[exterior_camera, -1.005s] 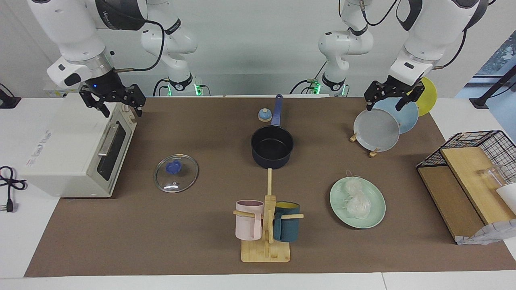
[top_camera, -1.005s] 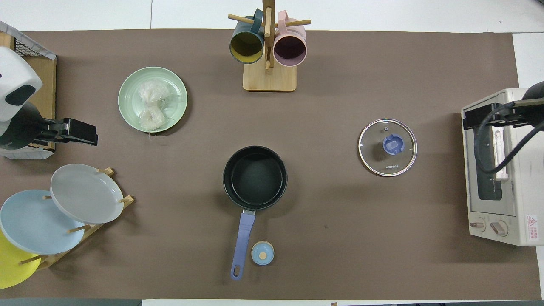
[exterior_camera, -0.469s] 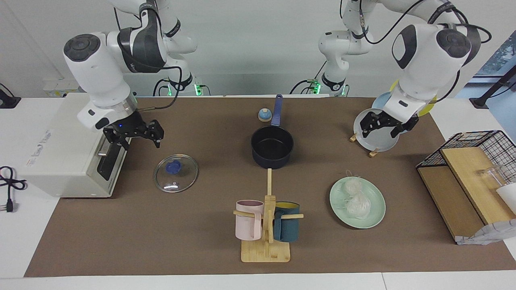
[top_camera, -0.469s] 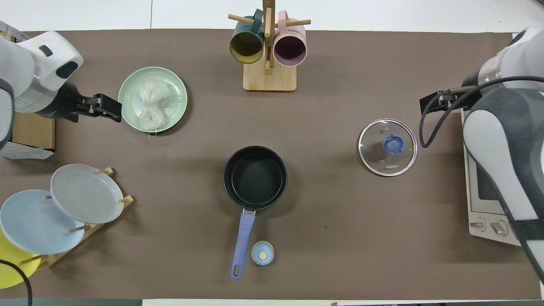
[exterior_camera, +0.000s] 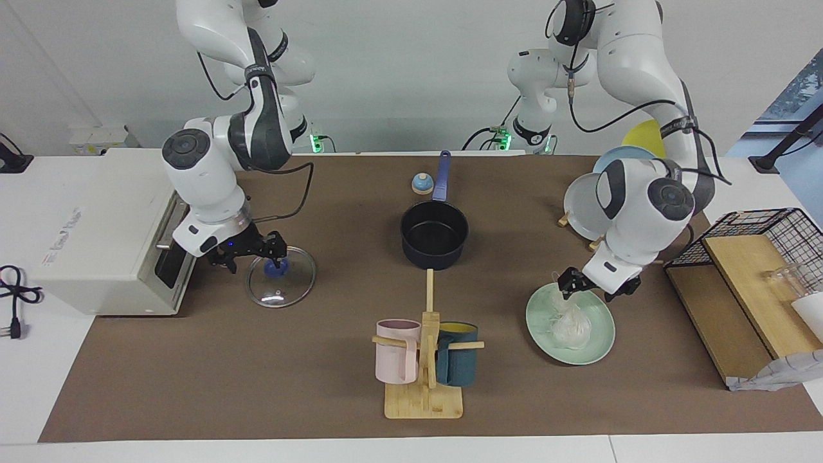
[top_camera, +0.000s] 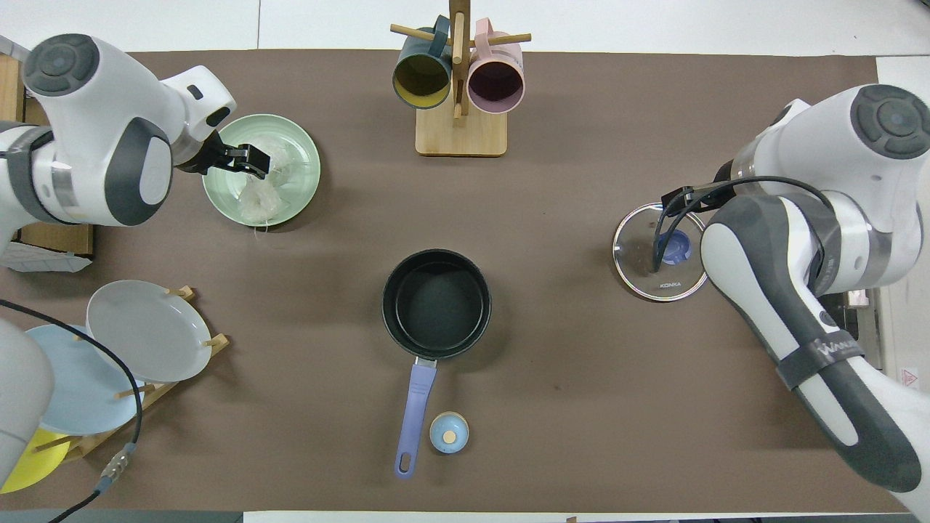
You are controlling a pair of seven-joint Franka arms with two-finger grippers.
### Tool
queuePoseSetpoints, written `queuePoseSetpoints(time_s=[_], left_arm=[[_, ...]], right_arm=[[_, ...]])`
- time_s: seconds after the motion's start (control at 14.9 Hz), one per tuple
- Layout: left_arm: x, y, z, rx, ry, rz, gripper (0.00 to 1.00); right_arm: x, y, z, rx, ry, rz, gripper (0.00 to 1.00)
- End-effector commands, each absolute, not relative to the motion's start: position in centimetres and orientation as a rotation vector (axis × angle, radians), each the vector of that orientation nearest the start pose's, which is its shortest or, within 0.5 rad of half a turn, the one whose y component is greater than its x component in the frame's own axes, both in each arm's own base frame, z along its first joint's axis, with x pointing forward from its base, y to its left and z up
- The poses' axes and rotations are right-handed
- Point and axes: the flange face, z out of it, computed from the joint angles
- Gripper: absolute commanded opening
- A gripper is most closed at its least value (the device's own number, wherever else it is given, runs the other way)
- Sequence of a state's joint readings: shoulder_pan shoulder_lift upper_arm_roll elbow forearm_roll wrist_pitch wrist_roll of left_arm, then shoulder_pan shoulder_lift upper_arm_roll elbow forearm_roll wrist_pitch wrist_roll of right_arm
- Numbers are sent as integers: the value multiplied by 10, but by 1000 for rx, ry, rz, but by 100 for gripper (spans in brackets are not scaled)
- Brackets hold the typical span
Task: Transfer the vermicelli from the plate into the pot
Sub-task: 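Reach the left gripper to the vermicelli while the right gripper reaches the lid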
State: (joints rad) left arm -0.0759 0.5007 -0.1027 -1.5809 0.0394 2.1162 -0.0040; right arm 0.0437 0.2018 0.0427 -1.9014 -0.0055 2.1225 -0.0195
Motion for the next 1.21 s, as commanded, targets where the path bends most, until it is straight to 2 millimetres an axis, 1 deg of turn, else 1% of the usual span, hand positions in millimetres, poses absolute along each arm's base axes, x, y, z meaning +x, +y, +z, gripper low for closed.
queuePoseSetpoints(time_s=[0.0,0.07,0.2,0.27,0.34,0.4,0.47,0.6,0.67,0.74,0.8,0.87,0.94,1.01,1.07,1.14], left_arm=[[690,-117,329,-3116,349,-109,100],[690,-117,329,-3116,362,-109,100],[687,-120,325,-3114,373,-97,95],[685,-121,322,-3113,376,-87,90],[685,-121,321,-3113,376,-83,68],[684,-121,322,-3113,376,-75,29],[684,-122,322,-3113,378,-71,0],[686,-119,326,-3111,378,-61,0],[688,-116,335,-3108,374,-47,0],[692,-118,348,-3112,367,-39,0],[693,-120,361,-3118,360,-7,0],[691,-122,378,-3121,356,29,0],[690,-124,401,-3134,340,60,0],[685,-128,430,-3175,300,87,0],[677,-132,454,-3211,223,117,0],[666,-141,476,-3230,124,131,0]], right_arm=[[580,60,382,-3111,-159,-58,100],[573,60,373,-3111,-170,-61,100],[564,58,355,-3112,-178,-68,100],[564,58,349,-3112,-178,-63,100],[563,59,347,-3111,-180,-77,100],[563,59,347,-3111,-177,-89,100],[563,59,346,-3110,-170,-99,100],[562,59,344,-3110,-162,-120,100],[559,59,341,-3110,-160,-113,100],[559,63,339,-3110,-169,-108,100],[559,63,329,-3110,-181,-85,100],[560,60,325,-3111,-176,-73,100],[560,64,326,-3111,-187,-73,100],[560,64,326,-3110,-185,-73,100],[560,64,326,-3110,-185,-73,100],[560,63,326,-3110,-185,-70,100]])
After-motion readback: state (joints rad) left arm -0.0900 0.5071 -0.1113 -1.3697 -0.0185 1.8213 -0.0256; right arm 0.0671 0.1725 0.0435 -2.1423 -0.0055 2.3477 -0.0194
